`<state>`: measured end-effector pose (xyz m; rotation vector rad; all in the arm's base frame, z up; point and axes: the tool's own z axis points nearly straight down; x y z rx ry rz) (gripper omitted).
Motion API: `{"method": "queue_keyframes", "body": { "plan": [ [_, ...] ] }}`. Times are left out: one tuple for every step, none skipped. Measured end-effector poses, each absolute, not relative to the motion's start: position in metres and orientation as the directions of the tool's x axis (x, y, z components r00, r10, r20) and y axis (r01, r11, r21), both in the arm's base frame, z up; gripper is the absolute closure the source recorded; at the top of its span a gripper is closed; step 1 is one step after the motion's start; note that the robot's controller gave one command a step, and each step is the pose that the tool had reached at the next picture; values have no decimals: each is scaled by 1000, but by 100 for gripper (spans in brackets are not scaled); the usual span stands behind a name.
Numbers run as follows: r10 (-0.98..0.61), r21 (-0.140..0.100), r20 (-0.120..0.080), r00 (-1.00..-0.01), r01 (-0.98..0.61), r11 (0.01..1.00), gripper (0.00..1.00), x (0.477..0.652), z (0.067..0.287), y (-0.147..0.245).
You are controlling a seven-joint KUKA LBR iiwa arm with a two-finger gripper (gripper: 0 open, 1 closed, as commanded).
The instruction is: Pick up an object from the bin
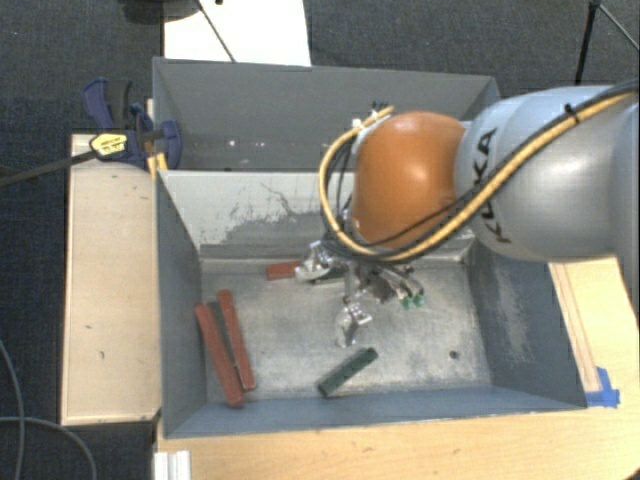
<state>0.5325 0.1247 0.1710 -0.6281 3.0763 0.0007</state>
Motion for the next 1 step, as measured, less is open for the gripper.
{"method": "queue_keyframes", "body": {
  "plan": [
    [-469,-1,-3,-883,-469,883,100,478,73,65]
  ]
}}
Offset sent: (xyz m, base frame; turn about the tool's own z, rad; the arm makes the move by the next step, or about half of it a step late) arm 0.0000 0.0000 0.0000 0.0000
